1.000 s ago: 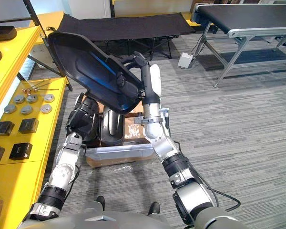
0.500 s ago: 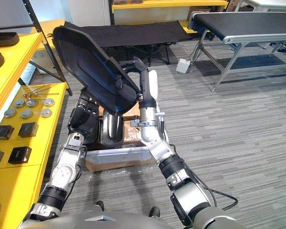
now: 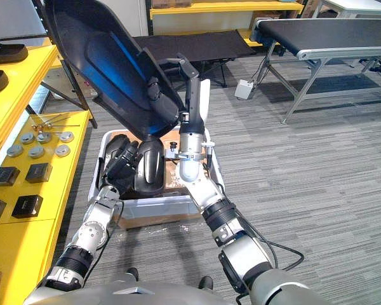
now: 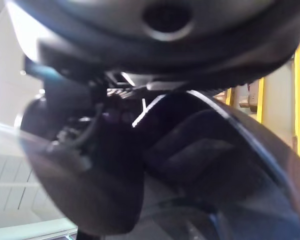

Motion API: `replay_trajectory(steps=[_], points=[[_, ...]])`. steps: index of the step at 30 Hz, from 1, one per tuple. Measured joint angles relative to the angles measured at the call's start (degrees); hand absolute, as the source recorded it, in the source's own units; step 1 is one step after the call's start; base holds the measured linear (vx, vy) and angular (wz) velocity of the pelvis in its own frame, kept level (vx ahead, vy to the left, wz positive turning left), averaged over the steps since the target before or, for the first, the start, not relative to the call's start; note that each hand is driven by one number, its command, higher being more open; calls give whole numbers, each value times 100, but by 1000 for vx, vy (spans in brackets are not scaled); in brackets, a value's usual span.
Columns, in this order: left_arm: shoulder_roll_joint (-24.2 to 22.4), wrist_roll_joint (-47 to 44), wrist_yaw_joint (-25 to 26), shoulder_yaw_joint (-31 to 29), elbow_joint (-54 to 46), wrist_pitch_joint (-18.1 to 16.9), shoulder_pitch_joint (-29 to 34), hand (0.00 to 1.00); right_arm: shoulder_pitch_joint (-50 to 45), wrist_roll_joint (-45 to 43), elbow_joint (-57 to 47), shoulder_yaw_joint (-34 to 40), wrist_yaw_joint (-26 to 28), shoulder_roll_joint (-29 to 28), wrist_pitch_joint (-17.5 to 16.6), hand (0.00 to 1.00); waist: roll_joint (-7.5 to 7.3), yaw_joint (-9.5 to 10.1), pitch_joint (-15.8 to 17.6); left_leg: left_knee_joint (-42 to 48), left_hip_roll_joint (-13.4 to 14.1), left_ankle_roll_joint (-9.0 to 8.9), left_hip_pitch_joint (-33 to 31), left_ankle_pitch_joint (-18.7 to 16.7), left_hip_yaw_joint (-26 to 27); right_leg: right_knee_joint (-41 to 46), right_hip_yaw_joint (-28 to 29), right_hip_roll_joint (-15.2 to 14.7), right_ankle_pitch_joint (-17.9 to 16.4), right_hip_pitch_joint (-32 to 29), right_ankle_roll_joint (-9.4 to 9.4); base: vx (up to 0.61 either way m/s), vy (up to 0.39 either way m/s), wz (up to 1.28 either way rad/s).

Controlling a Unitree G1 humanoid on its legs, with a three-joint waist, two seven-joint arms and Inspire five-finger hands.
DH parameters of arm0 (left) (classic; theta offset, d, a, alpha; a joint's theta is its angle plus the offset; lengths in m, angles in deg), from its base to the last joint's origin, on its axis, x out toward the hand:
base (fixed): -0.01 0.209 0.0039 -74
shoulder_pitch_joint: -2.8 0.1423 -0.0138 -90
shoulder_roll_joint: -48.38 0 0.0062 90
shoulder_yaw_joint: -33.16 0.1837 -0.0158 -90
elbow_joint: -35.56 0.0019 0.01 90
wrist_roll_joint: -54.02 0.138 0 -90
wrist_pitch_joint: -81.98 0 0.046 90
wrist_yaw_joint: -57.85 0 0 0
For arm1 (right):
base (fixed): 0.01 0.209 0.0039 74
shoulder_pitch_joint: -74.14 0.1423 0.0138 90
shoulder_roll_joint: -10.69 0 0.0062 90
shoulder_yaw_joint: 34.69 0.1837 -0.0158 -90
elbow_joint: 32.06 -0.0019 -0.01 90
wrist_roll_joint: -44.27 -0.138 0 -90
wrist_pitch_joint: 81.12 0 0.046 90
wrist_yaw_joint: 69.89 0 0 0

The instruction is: Walk over and take three plastic housings, then place them on the shelf

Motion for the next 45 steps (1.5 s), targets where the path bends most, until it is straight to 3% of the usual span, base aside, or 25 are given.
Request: replay_trajectory(steps=[6, 11, 14, 21, 29, 33, 39, 45], points=[[-54, -6, -432, -21, 222, -104, 0, 100, 2, -5, 2, 102, 101, -9, -1, 0, 5, -3, 3, -72, -2, -11, 26, 31, 3, 0, -2, 1, 0, -6, 0, 0, 0, 0], [-75, -362, -1049, -25, 329, -345, 0, 100, 2, 2, 27, 146, 93, -6, -3, 0, 20, -2, 9, -114, -3, -11, 88, 36, 36, 0, 7, 0, -1, 11, 1, 0, 1, -2], [-132, -896, -1695, -179, 386, -450, 1, 100, 0, 3, 36, 304, 93, 16, -48, 0, 29, -4, 9, -207, -7, -13, 118, 86, 39, 0, -1, 1, -1, 3, 1, 0, 0, 0], [-178, -1204, -3132, -540, 392, -429, 21, 100, -37, 2, 104, 578, 79, 47, -117, 0, 54, -4, 7, -288, -11, -14, 158, 123, 44, 0, -2, 0, -2, 2, 2, 0, 0, 0], [-179, -912, -3728, -467, 38, -274, 219, 100, -286, -18, 132, 610, 406, 34, -184, 0, 60, -21, 7, -432, -17, -15, 225, 190, 64, 0, 4, 1, -3, -2, 3, 0, 0, 0], [-160, -419, -3657, -279, -79, -277, 270, 100, -304, -26, 141, 587, 612, 30, -184, 0, 85, -1, 5, -470, -20, -15, 242, 207, 62, 0, 0, 1, -3, -2, 3, 0, 0, 0], [-156, 11, -2817, -66, -150, -278, 324, 100, -304, -135, 149, 228, 894, 24, -183, 0, 123, -2, -2, -471, -20, -15, 240, 209, 53, 0, -4, 1, -4, -1, 3, 0, 0, 0], [-151, 256, -1081, -44, -378, -352, 410, 100, -307, -139, 274, -287, 1013, 1, -21, 0, 142, 16, -5, -471, -22, -19, 208, 214, -1, 0, -56, 0, -8, 3, 0, -3, 3, 4]])
